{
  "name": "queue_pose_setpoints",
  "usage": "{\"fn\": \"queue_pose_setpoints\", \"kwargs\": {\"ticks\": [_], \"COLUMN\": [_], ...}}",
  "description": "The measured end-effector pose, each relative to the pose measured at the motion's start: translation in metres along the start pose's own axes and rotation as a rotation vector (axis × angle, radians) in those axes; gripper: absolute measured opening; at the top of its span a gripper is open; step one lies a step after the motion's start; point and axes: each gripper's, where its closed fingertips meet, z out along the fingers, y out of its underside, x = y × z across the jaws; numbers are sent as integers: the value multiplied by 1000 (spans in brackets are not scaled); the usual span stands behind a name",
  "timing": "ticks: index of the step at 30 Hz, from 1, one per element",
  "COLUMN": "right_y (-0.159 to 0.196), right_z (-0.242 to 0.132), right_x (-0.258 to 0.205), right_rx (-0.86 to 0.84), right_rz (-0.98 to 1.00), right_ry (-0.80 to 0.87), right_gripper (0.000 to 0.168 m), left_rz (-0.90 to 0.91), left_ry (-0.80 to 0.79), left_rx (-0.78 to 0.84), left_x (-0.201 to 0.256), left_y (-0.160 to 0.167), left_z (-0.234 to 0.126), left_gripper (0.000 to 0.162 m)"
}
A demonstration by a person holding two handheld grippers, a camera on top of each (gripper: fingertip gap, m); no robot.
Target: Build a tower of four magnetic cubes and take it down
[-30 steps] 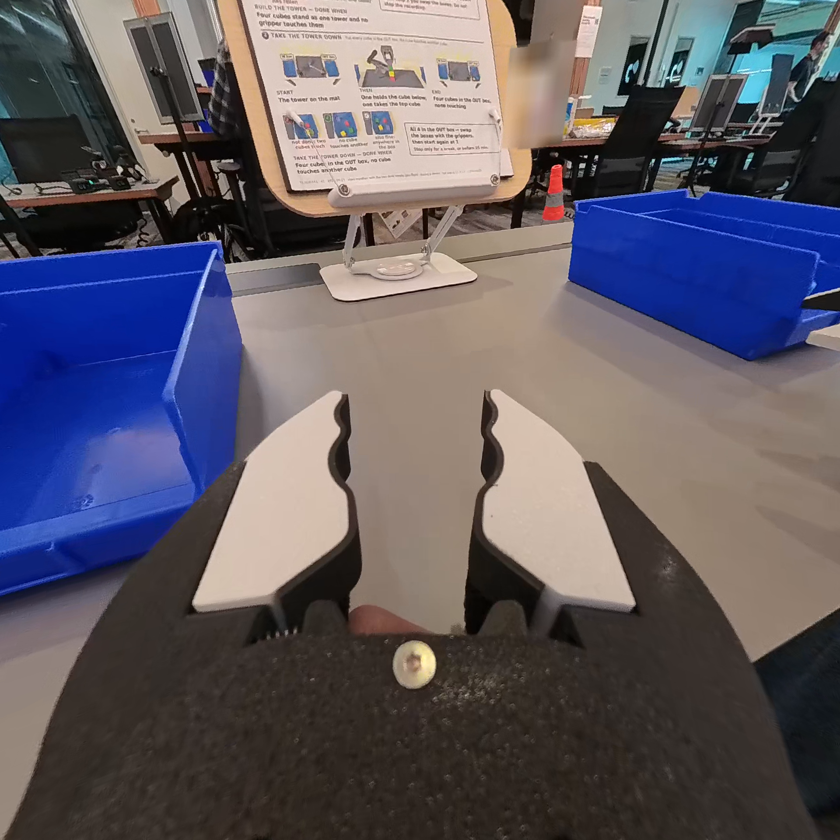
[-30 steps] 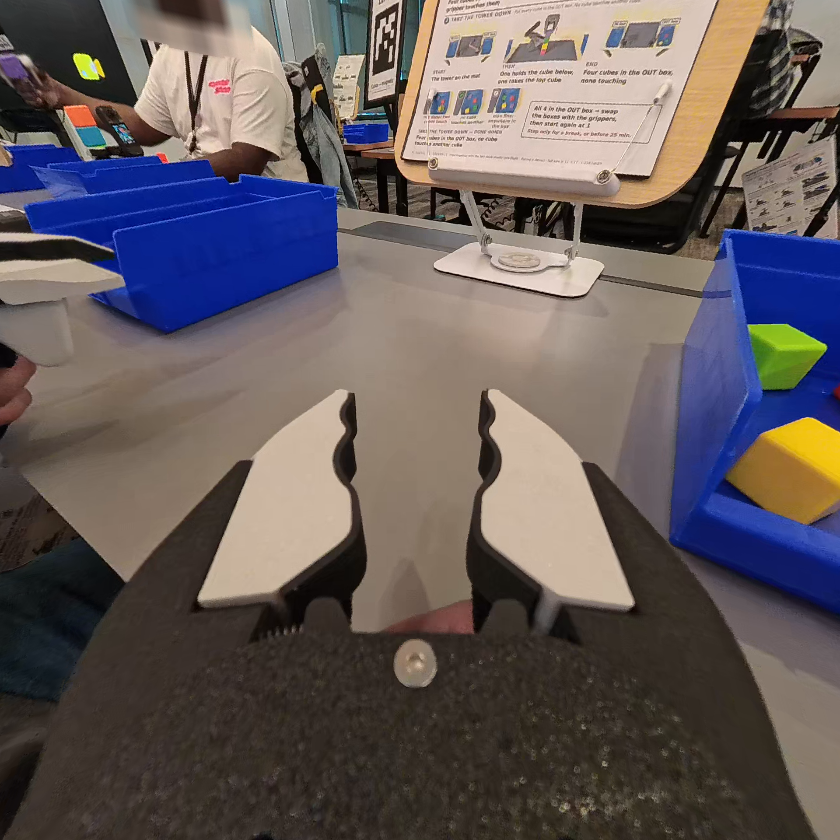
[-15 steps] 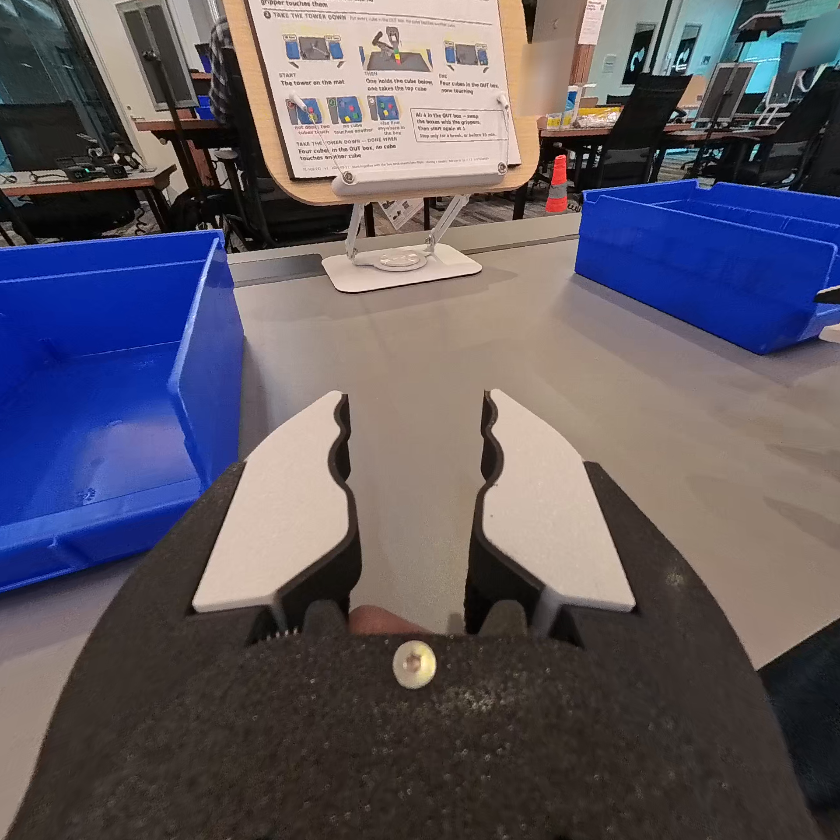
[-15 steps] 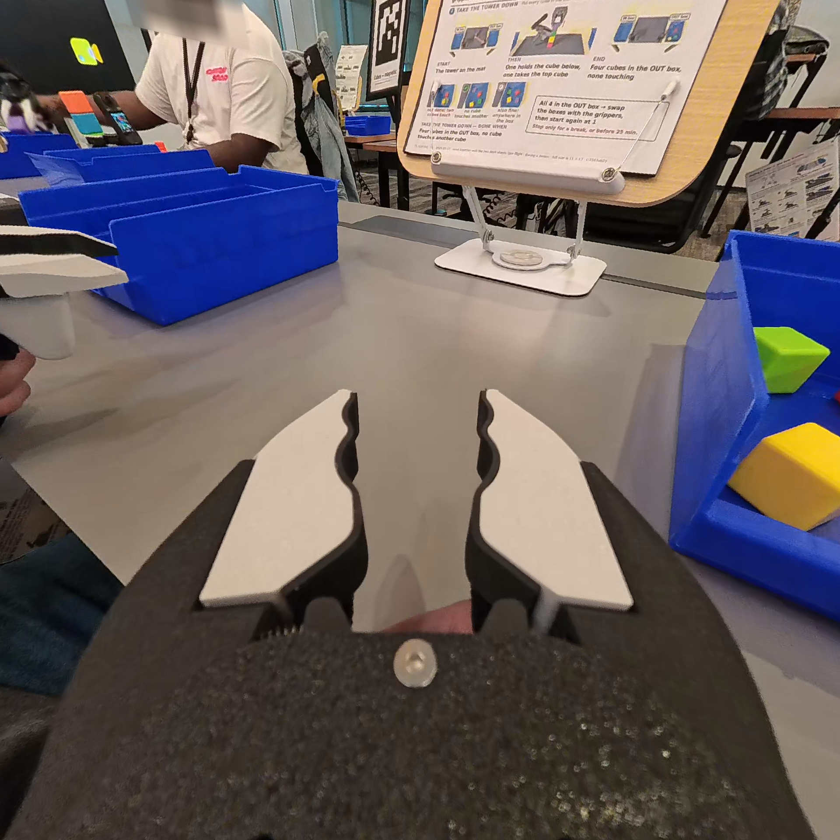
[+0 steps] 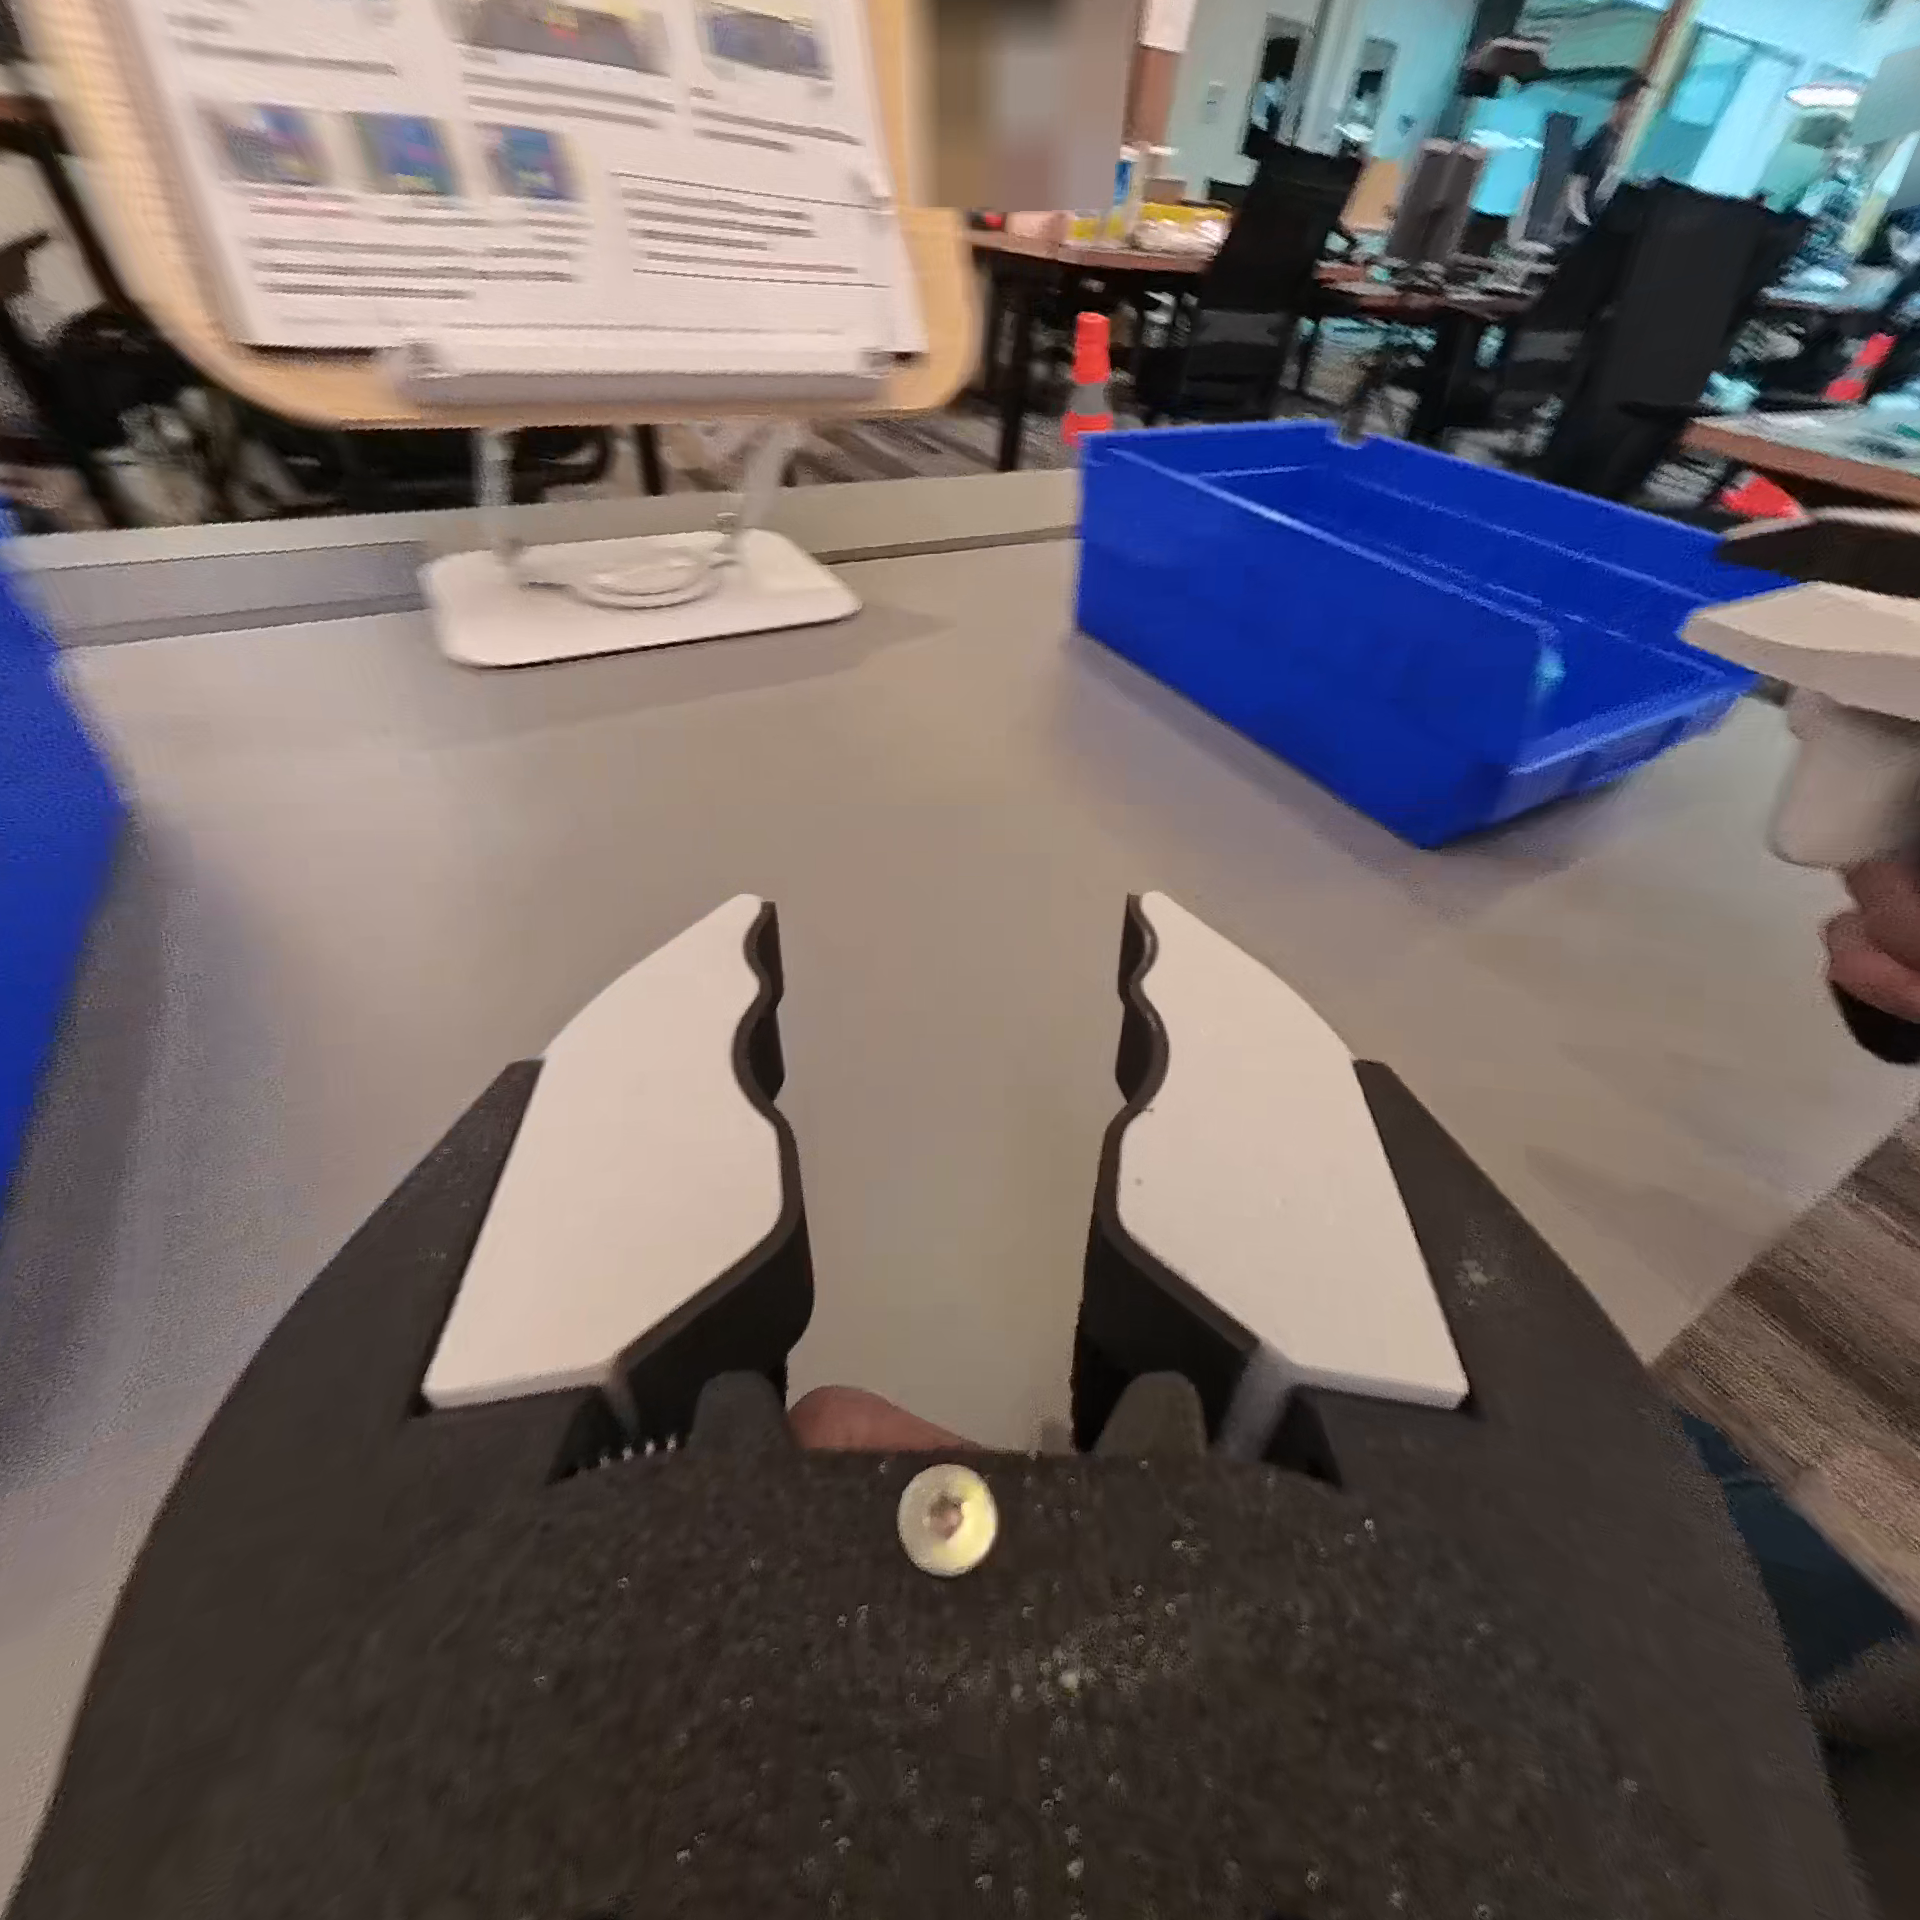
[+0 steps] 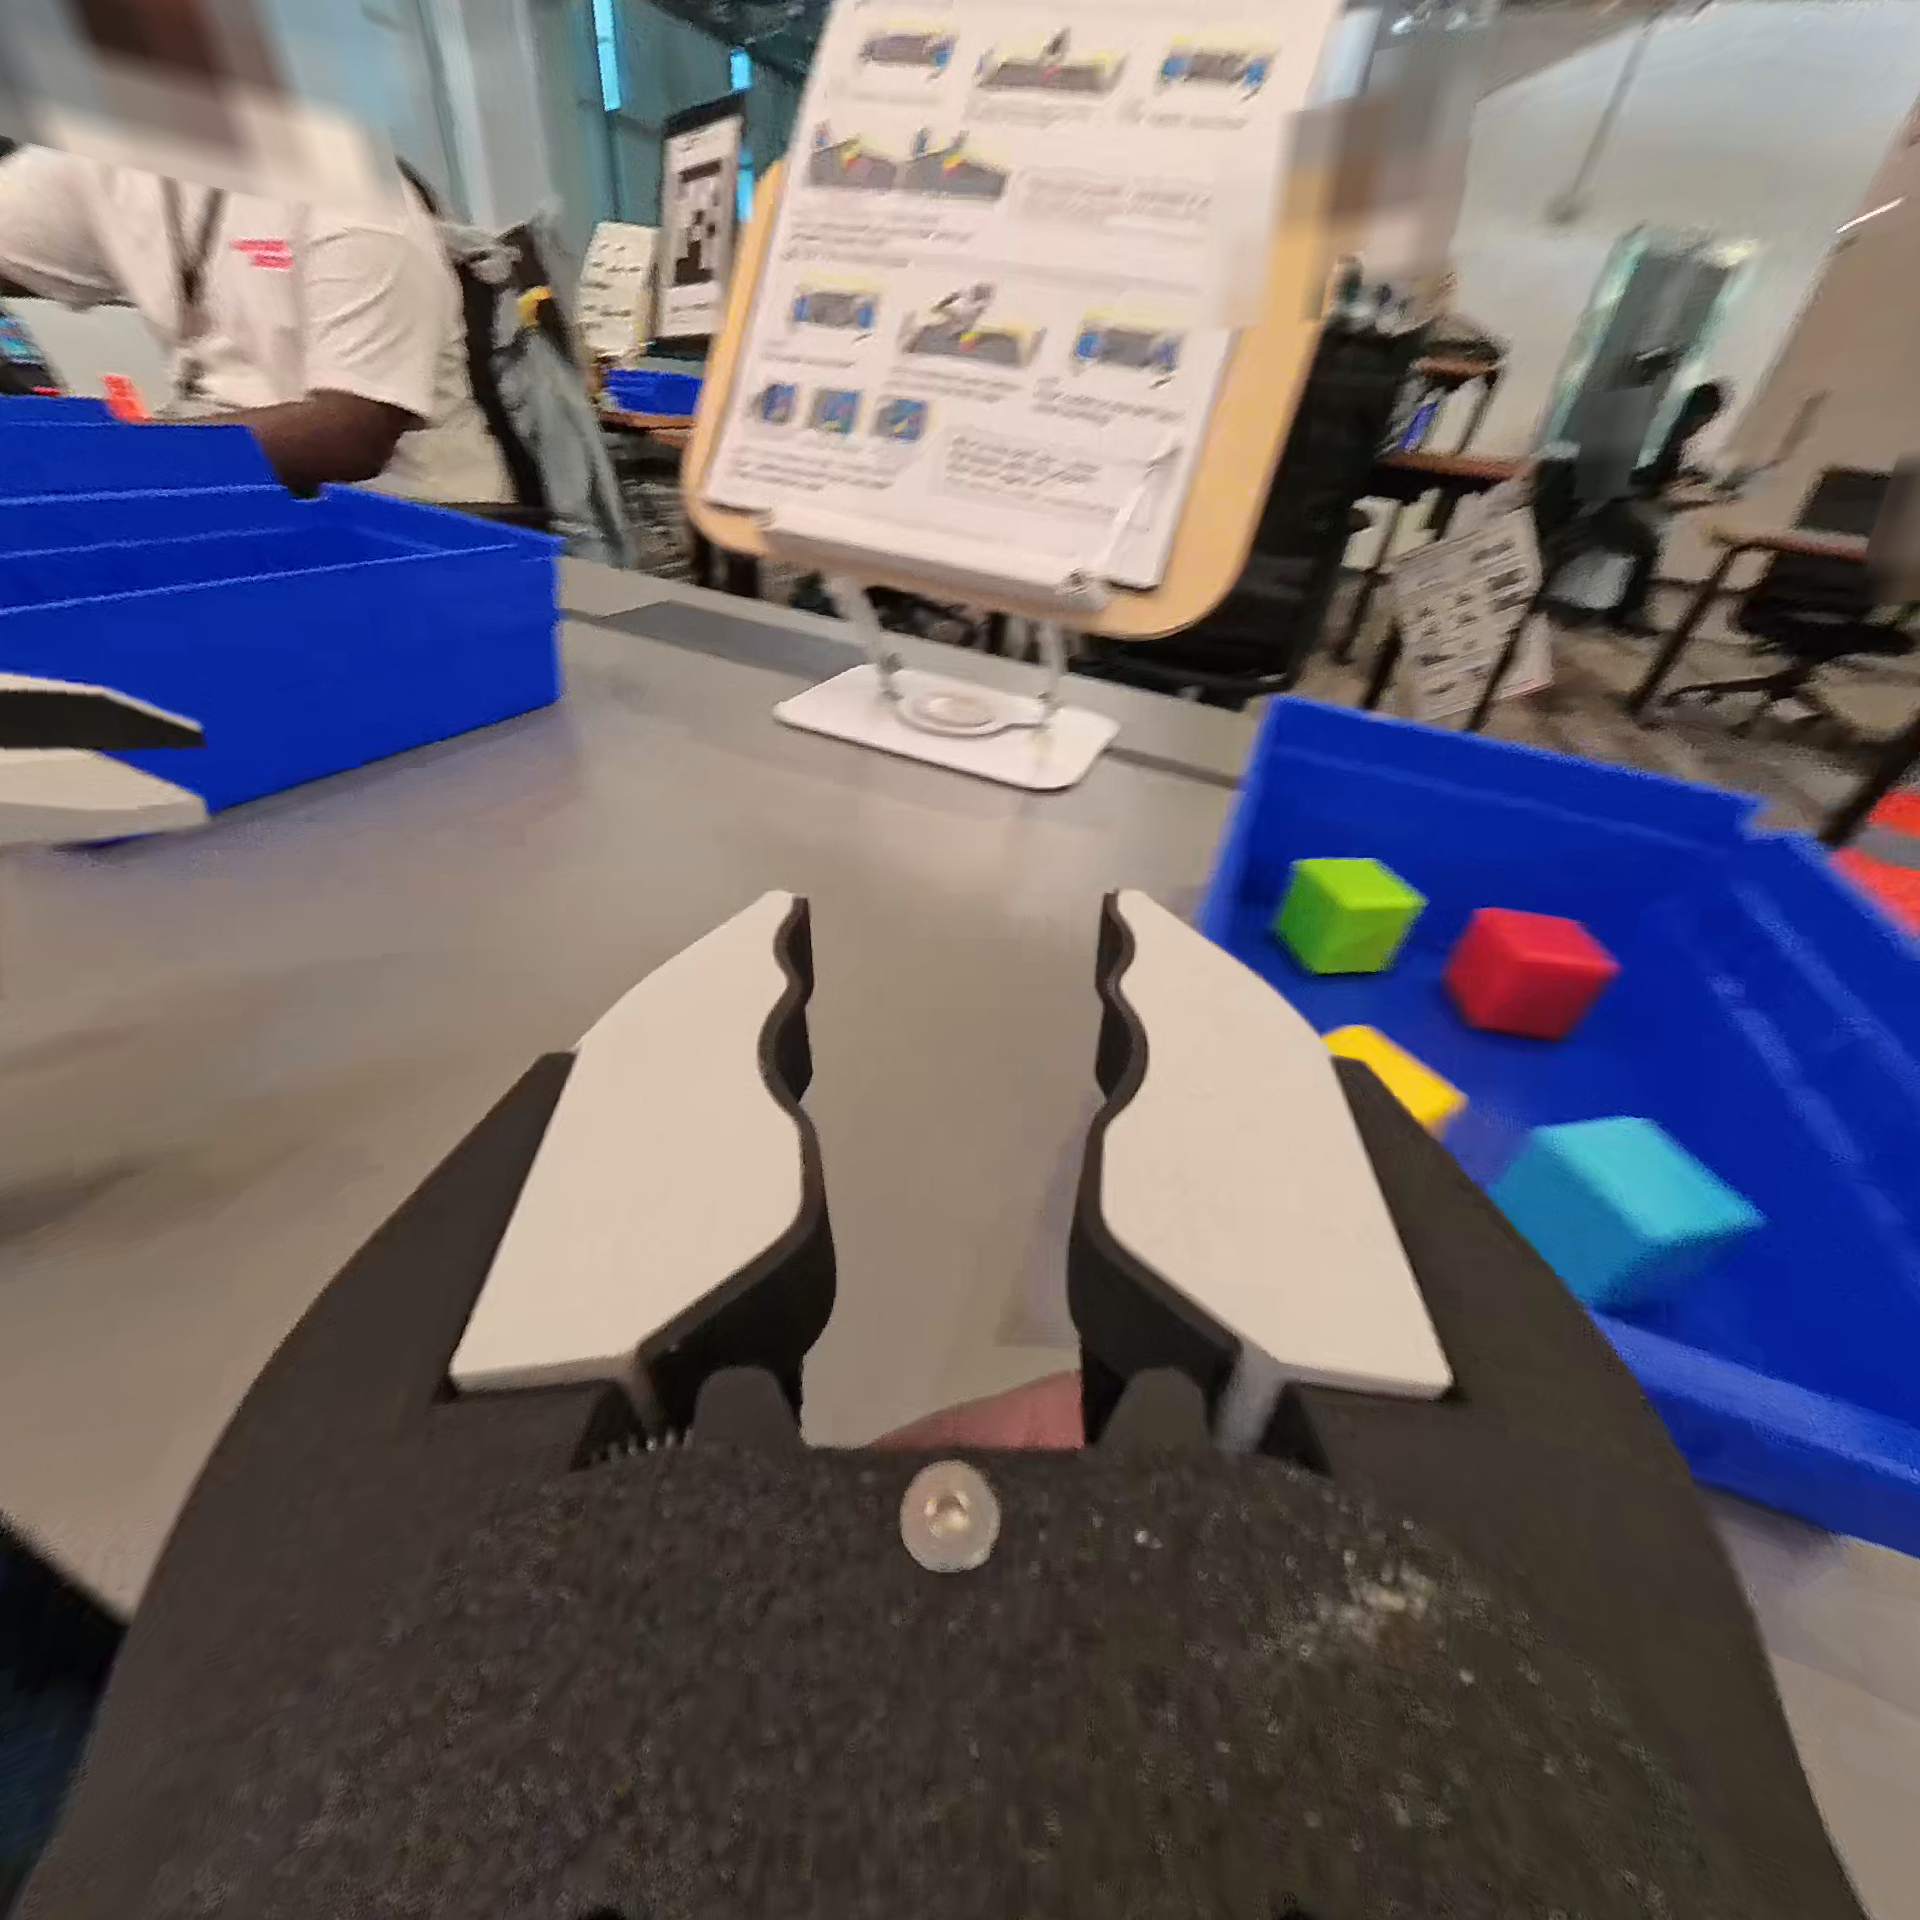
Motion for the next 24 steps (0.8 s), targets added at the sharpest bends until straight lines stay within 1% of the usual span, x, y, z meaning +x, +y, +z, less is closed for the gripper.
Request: {"fn": "queue_pose_setpoints", "kwargs": {"ticks": [3,5,7,9,13,16,19,21,22,24], "right_y": [-4,-2,6,14,34,50,65,73,76,83], "right_z": [-14,-26,-38,-51,-68,-71,-70,-64,-58,-46], "right_x": [55,91,125,154,187,196,202,207,209,215], "right_rx": [8,8,-19,-50,-94,-131,-193,-233,-251,-293], "right_rz": [-22,-32,-49,-63,53,121,140,167,176,169], "right_ry": [135,228,318,391,437,440,455,466,464,486], "right_gripper": [53,53,53,53,55,56,58,58,60,61], "left_rz": [60,96,124,99,43,76,75,49,35,26], "left_ry": [97,106,73,65,73,35,3,-4,-17,-62], "left_rx": [-23,-54,-124,-132,-141,-171,-221,-226,-223,-213], "left_x": [68,106,136,162,202,208,196,184,177,163], "left_y": [-16,-22,-18,-20,-17,-8,7,10,10,8], "left_z": [40,71,104,131,174,199,209,210,210,209], "left_gripper": [65,65,66,68,69,67,61,69,60,30]}}
